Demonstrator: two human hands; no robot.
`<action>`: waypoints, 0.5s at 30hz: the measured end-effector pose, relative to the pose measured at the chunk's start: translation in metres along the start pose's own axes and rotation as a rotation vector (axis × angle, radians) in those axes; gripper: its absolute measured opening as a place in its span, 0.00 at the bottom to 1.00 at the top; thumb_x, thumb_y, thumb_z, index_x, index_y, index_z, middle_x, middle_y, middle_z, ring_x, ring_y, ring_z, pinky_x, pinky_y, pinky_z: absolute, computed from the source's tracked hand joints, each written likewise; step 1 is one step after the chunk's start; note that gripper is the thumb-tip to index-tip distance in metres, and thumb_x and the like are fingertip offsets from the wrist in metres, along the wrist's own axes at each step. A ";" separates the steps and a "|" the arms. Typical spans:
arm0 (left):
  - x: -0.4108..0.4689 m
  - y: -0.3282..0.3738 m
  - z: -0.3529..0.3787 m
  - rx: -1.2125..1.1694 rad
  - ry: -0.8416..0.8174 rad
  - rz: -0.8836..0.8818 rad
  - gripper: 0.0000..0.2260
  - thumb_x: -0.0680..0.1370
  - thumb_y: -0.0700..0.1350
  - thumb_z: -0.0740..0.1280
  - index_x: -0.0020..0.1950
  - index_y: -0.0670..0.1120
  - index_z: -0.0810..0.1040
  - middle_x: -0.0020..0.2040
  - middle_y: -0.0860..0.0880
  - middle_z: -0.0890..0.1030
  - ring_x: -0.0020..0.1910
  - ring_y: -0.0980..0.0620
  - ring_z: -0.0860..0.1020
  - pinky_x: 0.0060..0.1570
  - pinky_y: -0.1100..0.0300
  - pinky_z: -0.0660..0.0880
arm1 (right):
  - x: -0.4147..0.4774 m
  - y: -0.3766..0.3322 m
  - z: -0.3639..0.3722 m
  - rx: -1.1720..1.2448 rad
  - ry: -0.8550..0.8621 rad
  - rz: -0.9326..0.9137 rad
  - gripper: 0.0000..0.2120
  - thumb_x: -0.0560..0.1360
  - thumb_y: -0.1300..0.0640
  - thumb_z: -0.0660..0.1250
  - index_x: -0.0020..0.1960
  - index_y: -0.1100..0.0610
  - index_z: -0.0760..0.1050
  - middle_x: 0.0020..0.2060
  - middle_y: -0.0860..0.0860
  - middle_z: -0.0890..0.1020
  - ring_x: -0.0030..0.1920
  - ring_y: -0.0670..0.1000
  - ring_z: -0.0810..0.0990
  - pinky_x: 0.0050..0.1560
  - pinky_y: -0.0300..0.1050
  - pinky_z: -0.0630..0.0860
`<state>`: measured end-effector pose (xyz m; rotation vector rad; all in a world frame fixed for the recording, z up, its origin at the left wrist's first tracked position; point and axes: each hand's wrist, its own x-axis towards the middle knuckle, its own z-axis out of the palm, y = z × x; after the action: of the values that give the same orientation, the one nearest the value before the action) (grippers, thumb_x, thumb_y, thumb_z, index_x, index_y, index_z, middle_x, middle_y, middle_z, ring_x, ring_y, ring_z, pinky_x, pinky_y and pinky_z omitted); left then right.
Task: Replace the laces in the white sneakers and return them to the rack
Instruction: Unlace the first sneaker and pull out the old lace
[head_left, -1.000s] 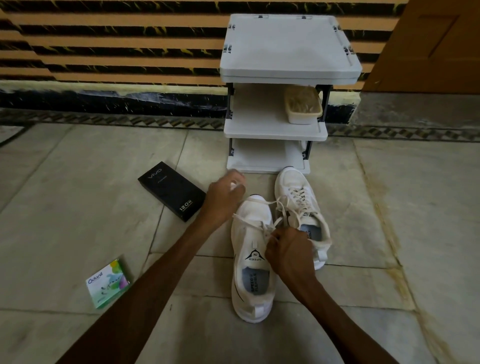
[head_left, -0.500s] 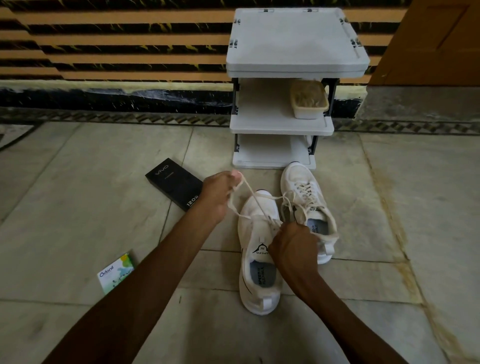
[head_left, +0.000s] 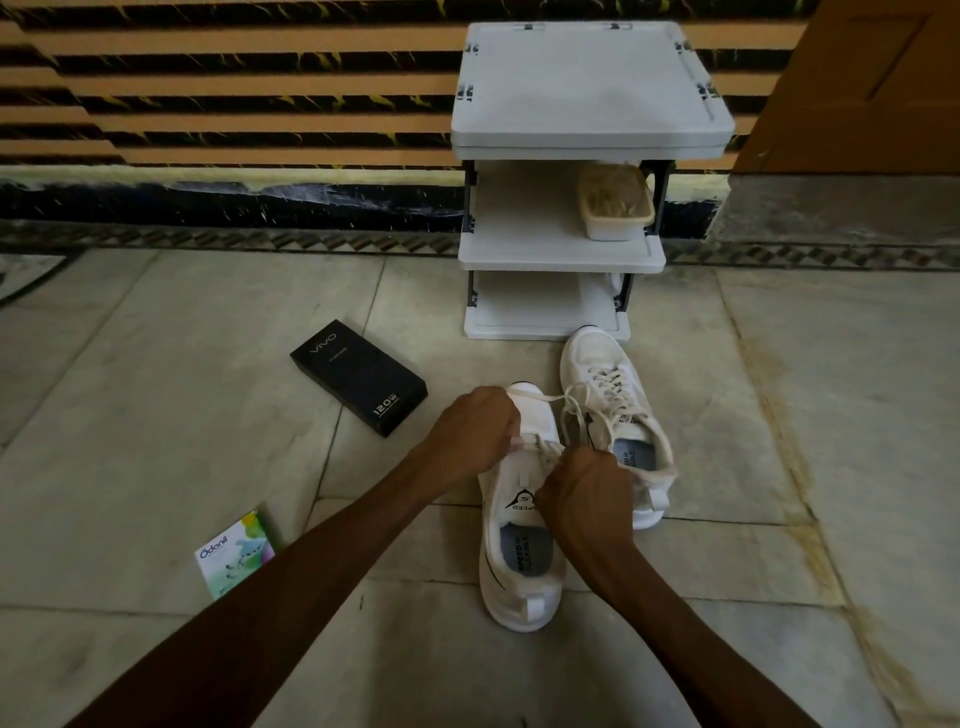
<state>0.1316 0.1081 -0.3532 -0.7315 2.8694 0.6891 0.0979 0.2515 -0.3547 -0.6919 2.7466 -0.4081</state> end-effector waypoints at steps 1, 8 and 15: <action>0.002 -0.001 -0.002 -0.039 0.092 -0.027 0.07 0.75 0.42 0.71 0.50 0.41 0.82 0.53 0.45 0.79 0.52 0.47 0.79 0.52 0.57 0.76 | 0.000 0.000 0.000 -0.003 0.001 0.000 0.06 0.75 0.55 0.66 0.45 0.57 0.79 0.40 0.52 0.83 0.42 0.51 0.82 0.42 0.41 0.76; 0.008 -0.028 -0.037 -0.202 0.409 -0.234 0.08 0.78 0.41 0.66 0.57 0.44 0.76 0.57 0.45 0.75 0.52 0.49 0.76 0.52 0.56 0.76 | 0.005 0.006 0.004 0.010 -0.013 -0.104 0.05 0.75 0.56 0.65 0.46 0.57 0.78 0.42 0.53 0.83 0.42 0.51 0.82 0.37 0.40 0.70; -0.026 -0.007 -0.014 -0.283 0.074 -0.191 0.21 0.72 0.51 0.73 0.60 0.48 0.69 0.56 0.49 0.75 0.52 0.51 0.76 0.48 0.55 0.77 | 0.019 0.010 0.001 0.073 0.100 -0.392 0.13 0.72 0.56 0.69 0.56 0.52 0.79 0.52 0.53 0.81 0.53 0.57 0.78 0.51 0.50 0.76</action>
<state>0.1578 0.1069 -0.3381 -1.0723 2.7452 1.0727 0.0777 0.2504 -0.3624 -1.2246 2.6637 -0.6369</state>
